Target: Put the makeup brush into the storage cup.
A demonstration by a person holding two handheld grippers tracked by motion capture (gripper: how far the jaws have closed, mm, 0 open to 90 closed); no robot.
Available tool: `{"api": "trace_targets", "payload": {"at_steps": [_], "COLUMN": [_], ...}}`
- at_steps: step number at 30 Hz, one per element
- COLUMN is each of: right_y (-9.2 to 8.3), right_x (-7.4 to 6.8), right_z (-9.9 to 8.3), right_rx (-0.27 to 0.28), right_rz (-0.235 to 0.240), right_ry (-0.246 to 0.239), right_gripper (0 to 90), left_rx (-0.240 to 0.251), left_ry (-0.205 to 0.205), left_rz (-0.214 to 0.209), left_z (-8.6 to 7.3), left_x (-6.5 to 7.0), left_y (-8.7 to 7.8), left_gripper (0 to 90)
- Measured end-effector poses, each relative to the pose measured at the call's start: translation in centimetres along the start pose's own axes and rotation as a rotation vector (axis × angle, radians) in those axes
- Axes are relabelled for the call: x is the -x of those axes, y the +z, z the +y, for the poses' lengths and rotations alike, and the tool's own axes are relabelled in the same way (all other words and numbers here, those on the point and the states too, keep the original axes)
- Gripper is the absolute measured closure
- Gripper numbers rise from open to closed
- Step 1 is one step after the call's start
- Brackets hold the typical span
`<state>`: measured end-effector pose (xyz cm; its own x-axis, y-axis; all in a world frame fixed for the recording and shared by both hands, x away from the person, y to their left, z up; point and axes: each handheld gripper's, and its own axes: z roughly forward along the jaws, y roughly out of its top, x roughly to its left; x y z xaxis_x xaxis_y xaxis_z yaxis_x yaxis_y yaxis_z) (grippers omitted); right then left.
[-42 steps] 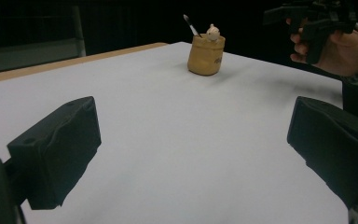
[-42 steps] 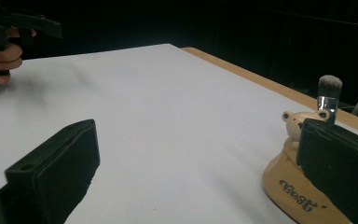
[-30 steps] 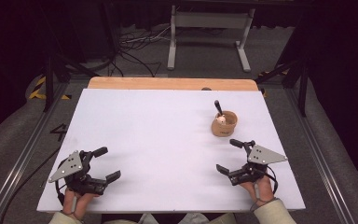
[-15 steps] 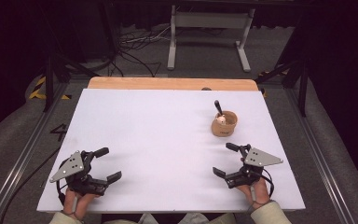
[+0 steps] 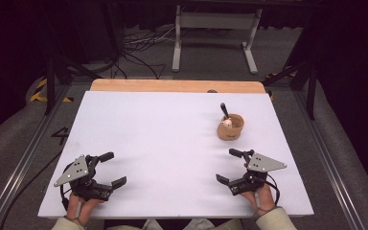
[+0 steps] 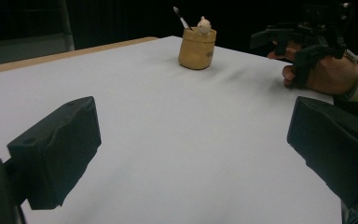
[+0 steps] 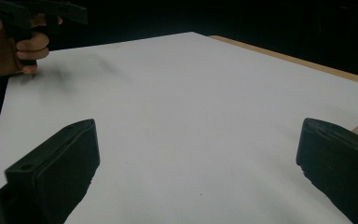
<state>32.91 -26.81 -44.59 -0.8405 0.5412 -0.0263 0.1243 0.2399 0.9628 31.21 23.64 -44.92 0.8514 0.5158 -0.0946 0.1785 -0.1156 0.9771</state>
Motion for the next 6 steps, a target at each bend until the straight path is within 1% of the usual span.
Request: {"api": "trace_targets", "payload": {"at_steps": [2,6], "right_y": [-0.04,-0.06], "right_x": [-0.03,0.01], "right_z": [0.01,0.0], "right_rx": [0.004,0.009], "right_rz": [-0.007,-0.006], "right_ry": [-0.003,0.001], "right_gripper": [0.0,0.0], "left_rx": [0.004,0.001], "left_ry": [0.002,0.0], "left_rz": [0.001,-0.002], "left_z": [0.01,-0.02], "left_x": [0.0,-0.06], "left_y": [-0.01,-0.04], "left_gripper": [3.2,3.2]}}
